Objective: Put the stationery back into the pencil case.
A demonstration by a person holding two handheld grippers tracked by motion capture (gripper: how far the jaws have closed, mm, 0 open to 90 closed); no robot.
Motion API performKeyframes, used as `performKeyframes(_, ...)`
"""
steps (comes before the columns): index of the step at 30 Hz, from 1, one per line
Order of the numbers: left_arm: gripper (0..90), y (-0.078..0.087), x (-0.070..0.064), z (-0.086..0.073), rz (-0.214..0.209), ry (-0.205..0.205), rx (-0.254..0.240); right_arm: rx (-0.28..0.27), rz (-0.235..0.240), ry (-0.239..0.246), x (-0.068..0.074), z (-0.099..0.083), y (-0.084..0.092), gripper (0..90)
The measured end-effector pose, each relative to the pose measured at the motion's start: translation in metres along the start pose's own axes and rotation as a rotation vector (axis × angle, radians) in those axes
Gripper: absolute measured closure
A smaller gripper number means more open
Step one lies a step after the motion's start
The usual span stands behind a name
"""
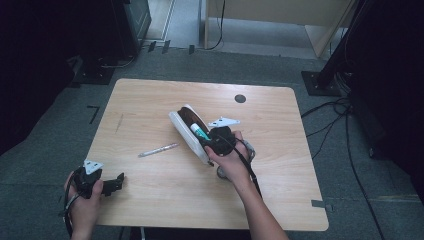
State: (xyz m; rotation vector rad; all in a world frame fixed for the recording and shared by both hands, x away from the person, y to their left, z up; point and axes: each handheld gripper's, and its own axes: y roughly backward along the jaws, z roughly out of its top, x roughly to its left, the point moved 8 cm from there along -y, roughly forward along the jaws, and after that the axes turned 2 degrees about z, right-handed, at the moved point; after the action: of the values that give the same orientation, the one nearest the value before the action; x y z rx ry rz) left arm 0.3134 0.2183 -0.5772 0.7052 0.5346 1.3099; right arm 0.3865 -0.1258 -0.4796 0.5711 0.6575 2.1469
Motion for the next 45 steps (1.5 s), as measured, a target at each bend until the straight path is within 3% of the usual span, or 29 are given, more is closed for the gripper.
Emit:
performKeyframes(4, 0.0, 0.0, 0.0, 0.0, 0.0, 0.0, 0.0, 0.005, -0.005, 0.017, 0.002, 0.001, -0.004, 66.7)
performKeyframes(9, 0.0, 0.0, 0.0, 0.0, 0.0, 0.0, 0.0, 0.012, -0.029, 0.078, 0.005, 0.002, -0.006, 66.7)
performKeyframes(12, 0.0, 0.0, 0.0, 0.0, 0.0, 0.0, 0.0, 0.031, -0.023, 0.082, 0.006, 0.001, -0.01, 66.8)
performKeyframes(20, 0.0, 0.0, 0.0, 0.0, 0.0, -0.001, 0.0, 0.059, -0.014, 0.051, 0.003, -0.003, -0.016, 66.7)
performKeyframes(35, 0.0, 0.0, 0.0, 0.0, 0.001, -0.001, 0.0, 0.039, -0.026, 0.052, -0.003, -0.003, -0.009, 66.7)
performKeyframes(37, 0.0, 0.0, 0.0, 0.0, 0.001, -0.001, 0.0, 0.036, -0.003, 0.032, -0.005, -0.003, -0.007, 66.8)
performKeyframes(40, 0.0, 0.0, 0.0, 0.0, 0.001, -0.001, 0.0, 0.048, -0.026, 0.034, -0.009, -0.006, -0.007, 66.8)
performKeyframes(45, 0.0, 0.0, 0.0, 0.0, 0.001, -0.001, 0.0, 0.063, 0.006, 0.008, -0.011, -0.013, -0.009, 66.7)
